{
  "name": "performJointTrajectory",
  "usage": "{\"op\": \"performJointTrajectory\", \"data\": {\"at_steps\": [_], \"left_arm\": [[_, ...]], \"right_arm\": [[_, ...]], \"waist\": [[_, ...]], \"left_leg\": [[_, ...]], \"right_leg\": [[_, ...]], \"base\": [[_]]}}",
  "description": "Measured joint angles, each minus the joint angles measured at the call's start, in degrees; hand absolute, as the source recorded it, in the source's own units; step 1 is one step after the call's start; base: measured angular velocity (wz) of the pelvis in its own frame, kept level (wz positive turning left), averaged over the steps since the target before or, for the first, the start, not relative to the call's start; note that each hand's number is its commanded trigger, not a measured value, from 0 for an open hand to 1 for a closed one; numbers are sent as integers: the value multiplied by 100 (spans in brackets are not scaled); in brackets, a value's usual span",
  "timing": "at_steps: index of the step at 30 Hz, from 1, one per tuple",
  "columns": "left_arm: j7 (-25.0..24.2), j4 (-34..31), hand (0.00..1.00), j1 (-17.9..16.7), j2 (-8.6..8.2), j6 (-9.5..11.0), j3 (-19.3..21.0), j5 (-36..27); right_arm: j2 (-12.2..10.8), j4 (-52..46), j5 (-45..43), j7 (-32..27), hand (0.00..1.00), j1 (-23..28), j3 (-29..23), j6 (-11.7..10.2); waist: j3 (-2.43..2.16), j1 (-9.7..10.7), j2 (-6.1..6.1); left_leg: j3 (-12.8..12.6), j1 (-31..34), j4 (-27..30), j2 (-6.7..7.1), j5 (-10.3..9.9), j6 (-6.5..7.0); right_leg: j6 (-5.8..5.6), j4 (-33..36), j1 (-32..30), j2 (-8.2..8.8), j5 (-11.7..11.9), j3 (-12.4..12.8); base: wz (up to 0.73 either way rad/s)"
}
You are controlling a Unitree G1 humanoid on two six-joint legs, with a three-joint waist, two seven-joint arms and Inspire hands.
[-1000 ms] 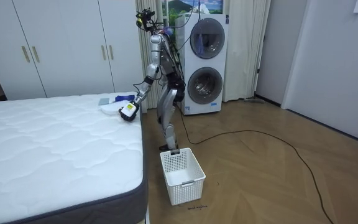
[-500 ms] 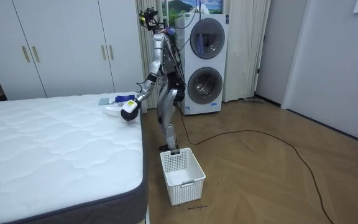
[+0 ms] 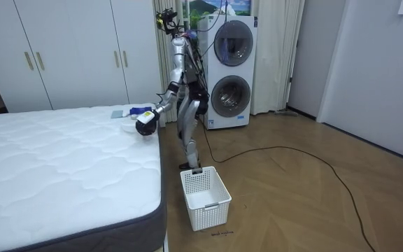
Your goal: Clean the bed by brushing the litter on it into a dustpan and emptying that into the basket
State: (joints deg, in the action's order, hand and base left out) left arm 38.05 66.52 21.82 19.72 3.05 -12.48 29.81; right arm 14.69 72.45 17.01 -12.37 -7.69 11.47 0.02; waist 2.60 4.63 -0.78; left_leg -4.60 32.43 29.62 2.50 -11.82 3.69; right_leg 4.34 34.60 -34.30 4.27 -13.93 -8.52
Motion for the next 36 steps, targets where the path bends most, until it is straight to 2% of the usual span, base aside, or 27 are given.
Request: {"op": "performJointTrajectory", "data": {"at_steps": [3,9,11,13,16,19,22,25,29,33,36], "left_arm": [[252,9,100,-19,20,-1,-212,-28],[665,-9,100,-191,23,74,-219,60],[693,-18,100,-200,26,75,-195,142],[766,-1,100,-228,33,55,-229,136],[791,0,100,-330,41,55,-239,121],[780,15,100,-337,43,-51,-241,174],[728,48,100,-323,43,-70,-296,316],[627,52,100,-299,40,-112,-375,314],[433,51,100,-286,38,-165,-409,333],[173,50,100,-110,22,-187,-424,340],[29,47,100,53,12,-186,-425,346]], "right_arm": [[31,-304,279,-299,0,-75,-191,-41],[68,-1562,223,-1189,0,-210,-866,-246],[77,-1946,43,-1451,0,-243,-1038,-280],[119,-2178,51,-1801,0,-379,-1048,-381],[146,-2242,20,-2214,0,-608,-1062,-417],[182,-2291,-387,-2715,0,-851,-1071,-442],[185,-2462,-805,-3107,0,-1091,-1031,-522],[197,-2533,-864,-3229,0,-1386,-981,-607],[240,-2630,-864,-3323,0,-1449,-840,-657],[303,-2629,-813,-3300,0,-1526,-675,-661],[304,-2628,-802,-3177,0,-1724,-552,-662]], "waist": [[5,6,10],[1,33,34],[-14,26,80],[-21,16,163],[-10,16,243],[-3,19,273],[3,-10,284],[4,-28,283],[11,-113,280],[72,-239,262],[91,-288,250]], "left_leg": [[-7,-14,15,0,0,0],[-72,-23,8,-14,0,0],[-150,-20,1,-34,1,0],[-298,-83,-17,-79,1,1],[-305,-199,-50,-78,1,1],[-299,-198,-64,-84,8,13],[-311,-202,-41,-83,8,13],[-313,-213,-40,-84,10,16],[-309,-212,-41,-86,10,16],[-305,-177,-43,-85,8,18],[-304,-85,-31,-86,8,18]], "right_leg": [[0,6,-1,-2,0,11],[0,10,-29,-22,0,83],[0,6,-44,-31,-2,105],[0,-3,1,-35,-1,122],[-4,-27,112,-36,-4,140],[-9,-93,131,-47,-4,140],[-14,-84,130,-48,-2,168],[-21,-78,132,-51,3,178],[-21,-83,135,-50,3,168],[-18,-73,103,-47,0,160],[-14,-47,10,-39,-2,143]], "base": [[0],[-5],[-2],[-6],[-3],[-1],[-4],[-2],[0],[0],[2]]}}
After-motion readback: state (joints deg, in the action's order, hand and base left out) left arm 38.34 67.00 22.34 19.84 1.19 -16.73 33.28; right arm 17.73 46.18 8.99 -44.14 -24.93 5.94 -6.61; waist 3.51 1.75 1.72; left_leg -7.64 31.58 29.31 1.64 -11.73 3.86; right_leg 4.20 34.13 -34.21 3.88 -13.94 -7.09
